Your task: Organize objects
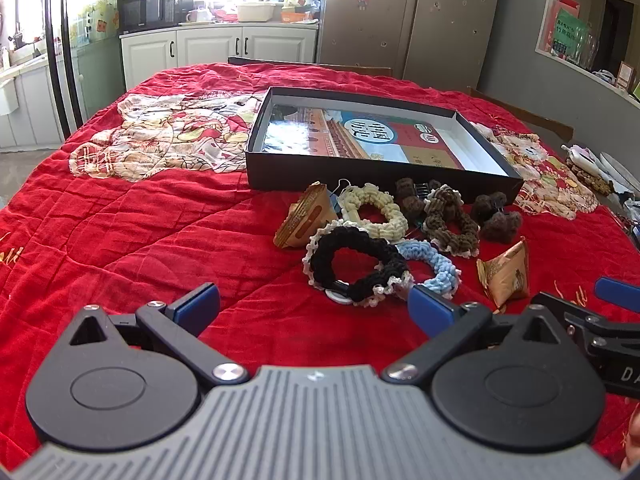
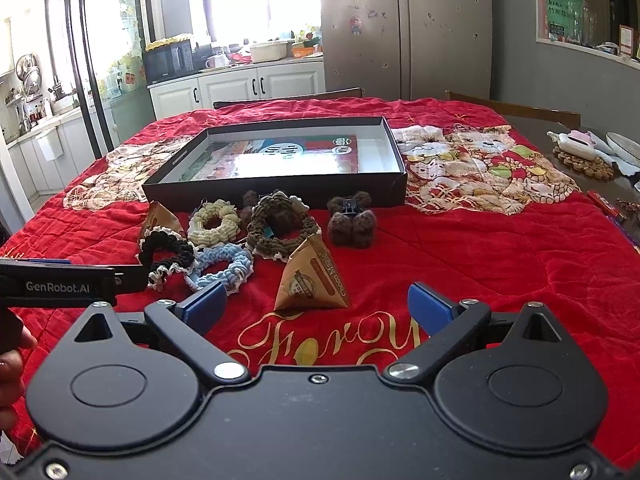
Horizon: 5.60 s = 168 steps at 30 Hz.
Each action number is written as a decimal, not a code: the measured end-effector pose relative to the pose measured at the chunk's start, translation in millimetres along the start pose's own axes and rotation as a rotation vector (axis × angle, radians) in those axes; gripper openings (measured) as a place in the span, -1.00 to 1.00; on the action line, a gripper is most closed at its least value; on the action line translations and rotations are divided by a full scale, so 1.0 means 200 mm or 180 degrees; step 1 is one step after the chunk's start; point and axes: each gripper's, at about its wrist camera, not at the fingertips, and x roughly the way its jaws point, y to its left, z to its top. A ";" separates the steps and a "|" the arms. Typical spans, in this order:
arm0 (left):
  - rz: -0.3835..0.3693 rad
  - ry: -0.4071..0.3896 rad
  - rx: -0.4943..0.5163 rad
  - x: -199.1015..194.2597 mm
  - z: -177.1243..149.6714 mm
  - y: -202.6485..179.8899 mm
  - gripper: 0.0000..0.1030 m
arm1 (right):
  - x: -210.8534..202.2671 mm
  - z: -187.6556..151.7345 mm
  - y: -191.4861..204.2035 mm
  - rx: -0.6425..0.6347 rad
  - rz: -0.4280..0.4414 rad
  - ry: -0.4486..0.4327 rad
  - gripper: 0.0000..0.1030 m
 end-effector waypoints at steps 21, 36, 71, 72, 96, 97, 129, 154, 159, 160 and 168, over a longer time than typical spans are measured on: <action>-0.0115 -0.0010 0.0061 0.09 0.03 0.10 0.90 | 0.06 0.01 -0.03 -0.0060 -0.0103 -0.0002 0.79; -0.0433 0.0077 -0.0122 0.23 0.06 0.15 0.47 | 0.21 0.01 0.00 -0.0279 0.0104 0.0053 0.43; -0.0689 0.0068 -0.0071 0.23 0.06 0.13 -0.70 | 0.33 0.01 -0.01 -0.0295 0.0229 0.0243 -0.14; -0.0702 0.0052 -0.0067 0.22 0.06 0.12 -0.70 | 0.32 0.01 -0.01 -0.0295 0.0227 0.0234 -0.14; -0.0647 -0.0543 0.0038 0.22 0.49 0.08 -0.71 | 0.35 0.43 0.03 -0.0427 0.0242 -0.0326 -0.15; -0.0620 -0.0559 0.0032 0.24 0.52 0.07 -0.70 | 0.37 0.46 0.03 -0.0441 0.0229 -0.0344 -0.15; -0.0281 -0.0285 -0.0258 0.97 0.91 0.06 -0.68 | 1.28 0.87 -0.02 -0.0227 -0.0048 -0.0169 -0.15; -0.0225 -0.0068 -0.0124 1.12 0.88 0.04 -0.67 | 1.50 0.84 -0.05 -0.0190 0.0007 0.0304 -0.14; -0.0218 -0.0047 -0.0121 1.13 0.88 0.04 -0.66 | 1.50 0.84 -0.05 -0.0197 0.0004 0.0340 -0.14; -0.0216 -0.0040 -0.0116 1.13 0.88 0.04 -0.66 | 1.50 0.84 -0.05 -0.0197 0.0008 0.0347 -0.14; -0.0217 -0.0014 -0.0125 1.14 0.88 0.04 -0.64 | 1.51 0.84 -0.06 -0.0187 0.0025 0.0362 -0.14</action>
